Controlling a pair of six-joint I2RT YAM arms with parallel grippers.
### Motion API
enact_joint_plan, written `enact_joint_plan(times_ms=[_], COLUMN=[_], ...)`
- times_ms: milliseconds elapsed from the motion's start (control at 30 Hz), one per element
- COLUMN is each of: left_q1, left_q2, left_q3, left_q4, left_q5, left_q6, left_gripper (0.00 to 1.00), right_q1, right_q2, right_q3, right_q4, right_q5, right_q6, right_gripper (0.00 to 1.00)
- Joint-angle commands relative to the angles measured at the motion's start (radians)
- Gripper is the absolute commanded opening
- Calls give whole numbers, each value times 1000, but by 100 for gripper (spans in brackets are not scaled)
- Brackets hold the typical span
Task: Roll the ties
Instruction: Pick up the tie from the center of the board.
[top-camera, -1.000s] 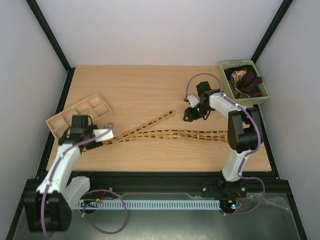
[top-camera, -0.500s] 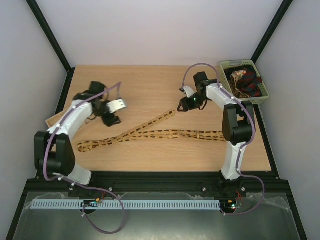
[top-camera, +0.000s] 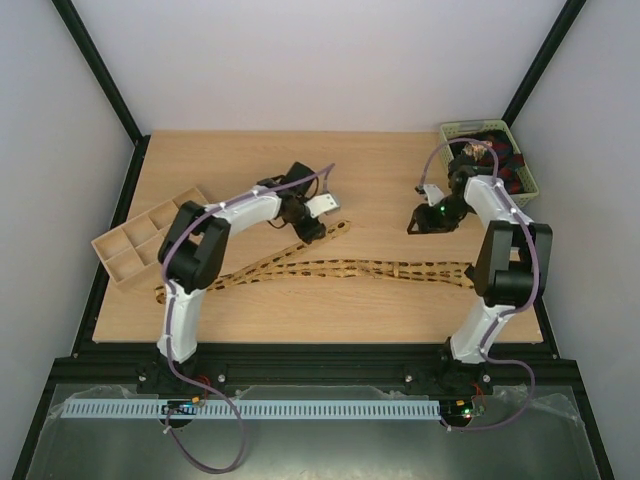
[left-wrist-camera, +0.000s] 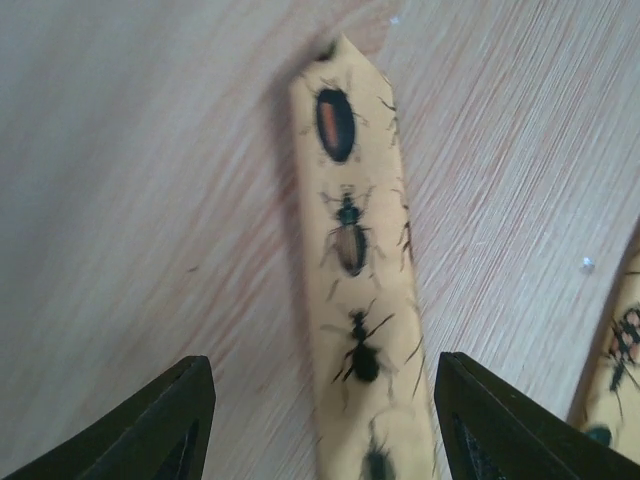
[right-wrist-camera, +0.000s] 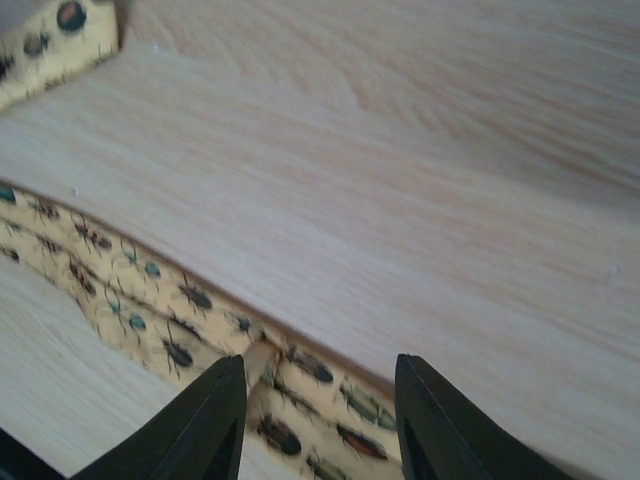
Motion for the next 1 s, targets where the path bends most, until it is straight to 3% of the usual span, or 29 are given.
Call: enact_joint_plan(times_ms=[0,233,400,567,800,967], left_q1=[-33,-84,-99,-89,-22,-28], left_q2=[54,91,85,10,-320,-482], left_q3=[24,-4,-57,-136,-513,-525], left_q4=[34,83,95,86,200,200], left_q5=[-85,-141,-146,-94,-71,-42], left_q6=[-47,-30,-5,17,77,83], left_gripper=[61,52,21,4,2,2], right_q1=[4,5,5,10,37,41], right_q2=[-97,-164,-157,-109,-95,-102], right_q3=[-77,-209,-241,-249,-247,-256], right_q4=[-149,-134,-105,-77,-63,-67], right_q5=[60,135,141,102,76,79], right_q6=[-99,-102,-64,-34,-28,-36], right_gripper=[40,33,26,24,23,22])
